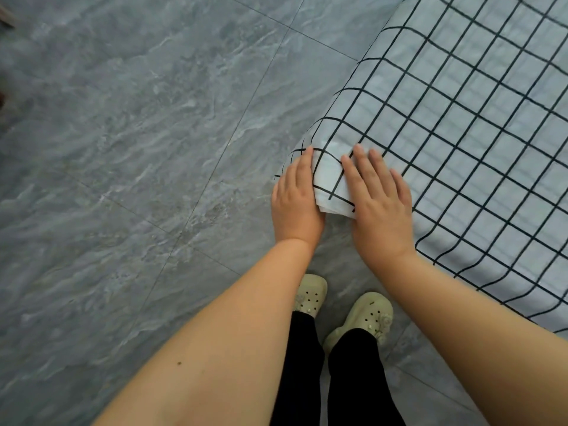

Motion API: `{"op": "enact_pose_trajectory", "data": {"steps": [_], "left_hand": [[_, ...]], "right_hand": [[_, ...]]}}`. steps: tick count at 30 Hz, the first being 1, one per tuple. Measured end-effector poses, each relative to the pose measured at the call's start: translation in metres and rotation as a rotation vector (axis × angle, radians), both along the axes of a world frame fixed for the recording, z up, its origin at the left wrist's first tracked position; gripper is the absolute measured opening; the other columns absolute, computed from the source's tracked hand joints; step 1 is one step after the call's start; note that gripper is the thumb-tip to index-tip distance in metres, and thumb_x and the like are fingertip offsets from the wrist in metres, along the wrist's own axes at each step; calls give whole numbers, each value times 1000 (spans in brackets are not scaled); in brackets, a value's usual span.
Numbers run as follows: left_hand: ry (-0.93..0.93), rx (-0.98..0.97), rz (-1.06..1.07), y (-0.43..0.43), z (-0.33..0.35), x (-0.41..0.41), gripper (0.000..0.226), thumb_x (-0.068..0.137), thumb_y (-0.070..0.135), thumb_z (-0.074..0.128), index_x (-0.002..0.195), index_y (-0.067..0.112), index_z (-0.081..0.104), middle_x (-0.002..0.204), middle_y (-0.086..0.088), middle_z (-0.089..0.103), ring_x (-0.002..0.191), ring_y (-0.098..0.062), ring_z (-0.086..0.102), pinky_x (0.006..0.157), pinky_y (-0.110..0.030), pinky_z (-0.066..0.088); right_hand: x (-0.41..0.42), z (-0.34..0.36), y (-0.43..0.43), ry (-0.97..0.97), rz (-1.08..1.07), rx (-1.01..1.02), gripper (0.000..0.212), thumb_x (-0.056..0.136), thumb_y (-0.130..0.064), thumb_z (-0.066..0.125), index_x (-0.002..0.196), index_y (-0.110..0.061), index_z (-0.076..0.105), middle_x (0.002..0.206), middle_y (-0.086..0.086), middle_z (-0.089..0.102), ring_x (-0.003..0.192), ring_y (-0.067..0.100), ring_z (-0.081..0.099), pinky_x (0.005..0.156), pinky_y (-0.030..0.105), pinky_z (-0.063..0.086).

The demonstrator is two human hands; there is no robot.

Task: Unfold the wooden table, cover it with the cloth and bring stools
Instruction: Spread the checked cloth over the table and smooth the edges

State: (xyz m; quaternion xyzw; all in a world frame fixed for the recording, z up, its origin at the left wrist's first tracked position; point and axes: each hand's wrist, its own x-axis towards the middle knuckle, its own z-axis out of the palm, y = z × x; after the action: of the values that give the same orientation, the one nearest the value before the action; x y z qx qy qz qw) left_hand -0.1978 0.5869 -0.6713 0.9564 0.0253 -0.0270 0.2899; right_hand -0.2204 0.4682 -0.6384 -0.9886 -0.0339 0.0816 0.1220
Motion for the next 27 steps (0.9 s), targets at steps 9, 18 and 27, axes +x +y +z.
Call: {"op": "enact_pose_trajectory", "data": {"steps": [9,18,27], "left_hand": [[-37,7,-32,19,13,13,41,84,9,54,124,21,55,104,3,64,93,-20,56,82,-31,38],[-340,206,-339,77,44,32,27,76,2,63,100,17,66,85,-1,63,75,-24,55,70,-30,35],[3,162,-84,95,26,24,46,71,-8,52,111,14,60,106,-5,59,95,-26,53,79,-30,34]], "right_hand": [[-1,8,-5,-4,14,78,86,72,20,47,148,-13,21,155,6,20,144,21,12,115,34,8],[-6,28,-12,60,120,130,88,70,26,47,147,-9,23,154,12,21,143,28,15,115,43,16],[-10,20,-8,94,169,102,79,76,13,56,146,-8,26,153,14,23,142,33,15,114,44,17]]}}
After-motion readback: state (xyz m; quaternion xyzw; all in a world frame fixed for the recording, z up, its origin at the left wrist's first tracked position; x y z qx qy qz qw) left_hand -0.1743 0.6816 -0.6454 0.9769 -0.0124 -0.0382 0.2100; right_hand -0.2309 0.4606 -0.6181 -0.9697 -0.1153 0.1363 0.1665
